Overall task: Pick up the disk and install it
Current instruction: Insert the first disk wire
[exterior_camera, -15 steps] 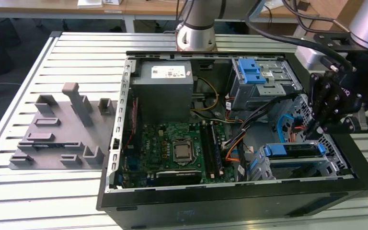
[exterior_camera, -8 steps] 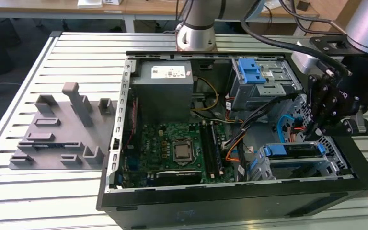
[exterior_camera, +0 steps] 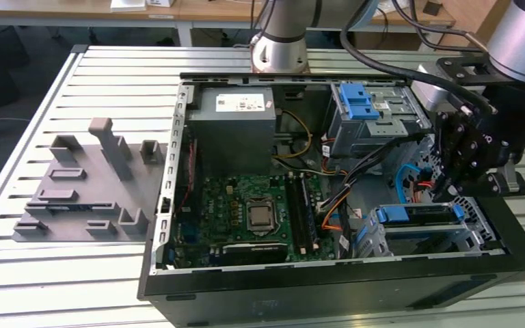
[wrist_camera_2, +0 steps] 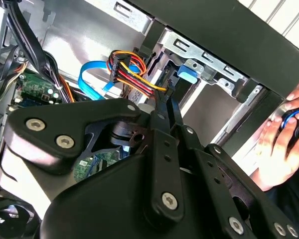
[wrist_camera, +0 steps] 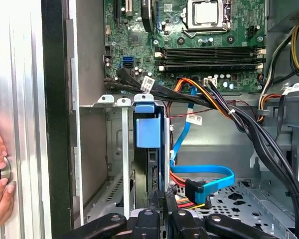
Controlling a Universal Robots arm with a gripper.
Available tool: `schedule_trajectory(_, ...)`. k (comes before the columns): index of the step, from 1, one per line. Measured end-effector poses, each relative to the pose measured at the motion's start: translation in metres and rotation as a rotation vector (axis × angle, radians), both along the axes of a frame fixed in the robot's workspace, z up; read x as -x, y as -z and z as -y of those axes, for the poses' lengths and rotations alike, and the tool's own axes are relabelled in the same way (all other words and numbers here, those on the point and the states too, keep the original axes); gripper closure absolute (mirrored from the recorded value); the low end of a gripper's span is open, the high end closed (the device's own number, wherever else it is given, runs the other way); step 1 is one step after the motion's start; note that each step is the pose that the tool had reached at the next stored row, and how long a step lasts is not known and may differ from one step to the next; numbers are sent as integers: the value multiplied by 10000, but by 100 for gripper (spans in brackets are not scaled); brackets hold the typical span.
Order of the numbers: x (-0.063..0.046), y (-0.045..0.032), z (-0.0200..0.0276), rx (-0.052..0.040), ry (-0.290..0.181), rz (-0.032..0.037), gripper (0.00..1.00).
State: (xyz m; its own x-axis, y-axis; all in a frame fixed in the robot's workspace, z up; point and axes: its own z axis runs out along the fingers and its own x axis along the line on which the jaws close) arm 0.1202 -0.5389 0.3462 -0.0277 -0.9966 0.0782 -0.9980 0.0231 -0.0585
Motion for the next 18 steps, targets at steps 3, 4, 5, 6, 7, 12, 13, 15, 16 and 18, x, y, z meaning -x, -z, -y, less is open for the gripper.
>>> schedule_trajectory(3,2,11,1,-1,7,2,84)
schedule_trajectory(4,2,15,1,-3,30,2,84)
schedule_trajectory(5,3,17,2,-26,54,2,84)
schedule_trajectory(6,3,19,2,-102,64,2,84)
schedule_trajectory(7,4,21,3,-186,69,2,84)
schedule_trajectory(12,6,37,44,-366,74,1,84)
schedule_trajectory(13,7,41,50,-367,74,1,84)
schedule_trajectory(15,7,47,54,-370,73,1,84)
schedule_trajectory(16,8,50,56,-370,73,1,84)
schedule_trajectory(18,8,58,60,-369,73,0,84)
